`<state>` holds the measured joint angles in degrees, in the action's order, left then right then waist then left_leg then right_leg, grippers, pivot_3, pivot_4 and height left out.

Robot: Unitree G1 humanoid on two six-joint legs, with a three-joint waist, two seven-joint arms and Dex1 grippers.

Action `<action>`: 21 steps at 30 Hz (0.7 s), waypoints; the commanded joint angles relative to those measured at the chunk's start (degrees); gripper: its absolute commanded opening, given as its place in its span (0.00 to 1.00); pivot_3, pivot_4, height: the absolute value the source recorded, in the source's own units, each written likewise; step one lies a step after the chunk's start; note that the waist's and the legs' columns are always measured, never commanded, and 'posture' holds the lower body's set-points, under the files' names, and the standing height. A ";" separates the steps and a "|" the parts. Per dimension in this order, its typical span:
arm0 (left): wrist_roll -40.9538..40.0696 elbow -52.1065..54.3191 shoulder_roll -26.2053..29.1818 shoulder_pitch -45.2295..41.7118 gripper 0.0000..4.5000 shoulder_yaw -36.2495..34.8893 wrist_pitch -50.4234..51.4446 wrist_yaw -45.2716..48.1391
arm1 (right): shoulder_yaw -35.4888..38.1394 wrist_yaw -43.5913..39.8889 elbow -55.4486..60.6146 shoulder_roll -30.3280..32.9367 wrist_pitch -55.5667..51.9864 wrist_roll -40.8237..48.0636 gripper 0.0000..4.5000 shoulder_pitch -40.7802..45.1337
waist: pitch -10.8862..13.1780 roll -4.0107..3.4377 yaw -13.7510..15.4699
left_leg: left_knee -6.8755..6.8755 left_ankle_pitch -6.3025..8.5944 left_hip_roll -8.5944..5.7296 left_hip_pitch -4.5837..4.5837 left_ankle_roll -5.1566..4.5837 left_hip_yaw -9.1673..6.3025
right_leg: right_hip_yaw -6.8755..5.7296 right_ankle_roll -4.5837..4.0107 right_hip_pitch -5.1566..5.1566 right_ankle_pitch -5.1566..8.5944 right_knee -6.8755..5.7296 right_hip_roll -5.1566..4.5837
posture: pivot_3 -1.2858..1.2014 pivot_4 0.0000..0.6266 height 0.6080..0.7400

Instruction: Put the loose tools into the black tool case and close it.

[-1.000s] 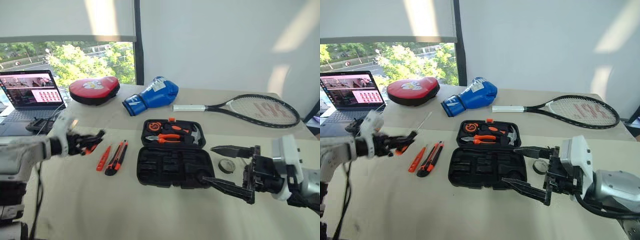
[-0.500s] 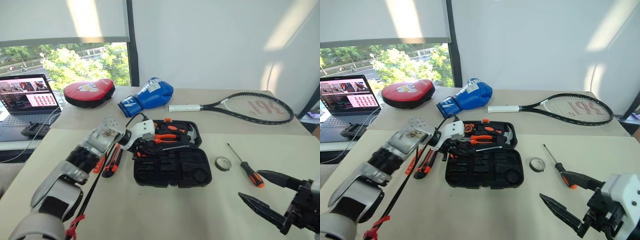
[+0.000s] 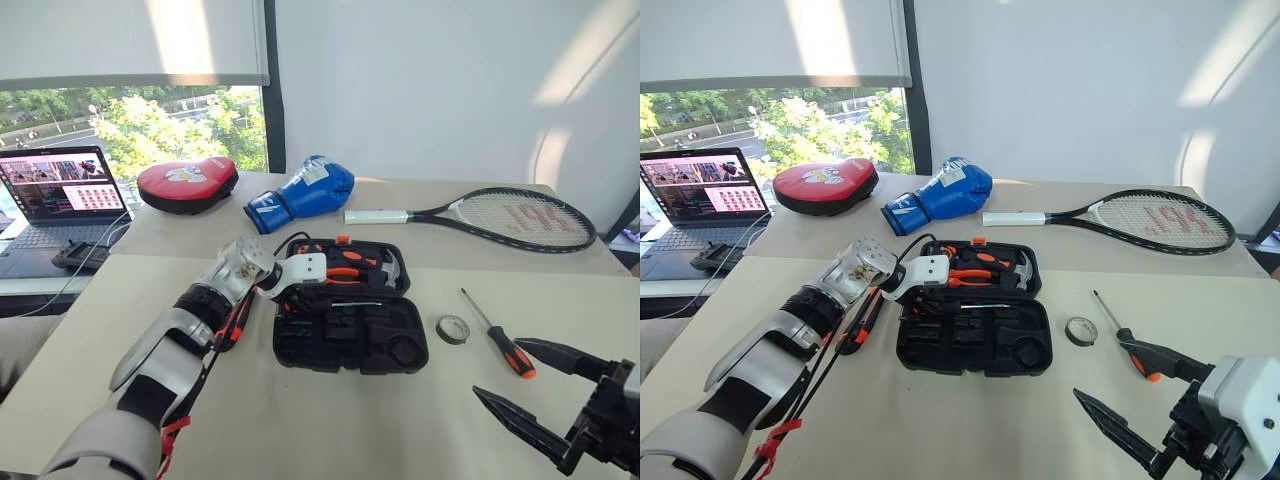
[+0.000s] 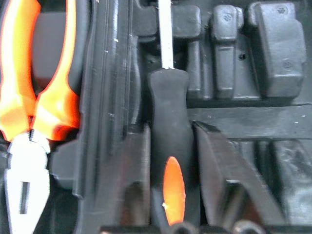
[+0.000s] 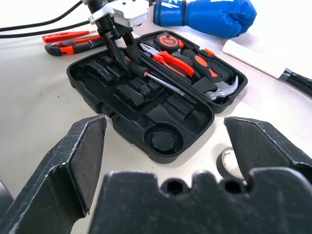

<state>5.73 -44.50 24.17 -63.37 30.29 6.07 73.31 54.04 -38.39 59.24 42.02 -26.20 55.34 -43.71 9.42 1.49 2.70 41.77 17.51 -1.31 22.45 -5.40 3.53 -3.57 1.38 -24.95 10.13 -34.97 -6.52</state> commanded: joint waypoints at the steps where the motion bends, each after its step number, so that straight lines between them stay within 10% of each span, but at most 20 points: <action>1: -5.39 5.66 0.83 -0.48 0.68 -8.30 2.97 -0.39 | -0.48 1.41 0.76 1.09 2.06 1.34 1.00 -0.49 | 0.00 0.00 -0.01 | 0.00 0.00 0.01 0.01 0.00 0.00 | 0.00 0.00 -0.01 0.00 0.01 0.01 | 0.52 0.24 1.00; 3: -11.48 12.93 2.44 1.19 0.77 -14.10 11.73 0.94 | -1.08 2.04 0.76 1.57 2.26 1.40 1.00 -0.36 | 0.03 0.04 -0.23 | 0.03 -0.01 0.04 0.16 0.01 0.00 | 0.00 0.00 -0.15 -0.01 -0.01 0.02 | 0.52 0.24 1.00; 8: -20.93 35.00 1.70 12.16 0.48 -25.24 35.69 -10.33 | -3.29 4.43 0.76 2.29 1.35 0.87 1.00 2.04 | -0.15 -0.26 -0.78 | 0.07 -0.28 0.13 0.29 0.52 -0.06 | -0.02 0.04 -0.26 0.01 -0.02 0.06 | 0.52 0.24 1.00; 14: -15.67 42.32 -7.14 24.84 0.01 -26.53 29.91 -30.54 | -6.64 7.69 0.76 3.38 0.45 0.62 1.00 5.31 | -0.11 -0.19 0.08 | 0.08 -0.12 0.01 0.06 0.34 -0.10 | 0.12 0.22 0.04 0.12 0.00 -0.07 | 0.52 0.24 1.00; 21: -9.40 37.52 -10.84 29.09 0.01 -20.51 25.45 -38.51 | -8.96 10.01 0.76 4.56 1.68 0.74 1.00 5.74 | -0.10 -0.18 0.18 | 0.06 0.00 -0.07 -0.02 0.14 -0.06 | 0.47 0.13 0.04 0.01 -0.01 -0.06 | 0.52 0.24 1.00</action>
<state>-4.99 -6.67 13.42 -34.82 8.15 32.72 35.31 44.92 -29.27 59.19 46.31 -25.68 55.75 -37.99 9.32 1.31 2.88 41.83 17.51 -1.38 22.42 -5.25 3.47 -3.09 1.51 -24.90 10.15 -34.98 -6.56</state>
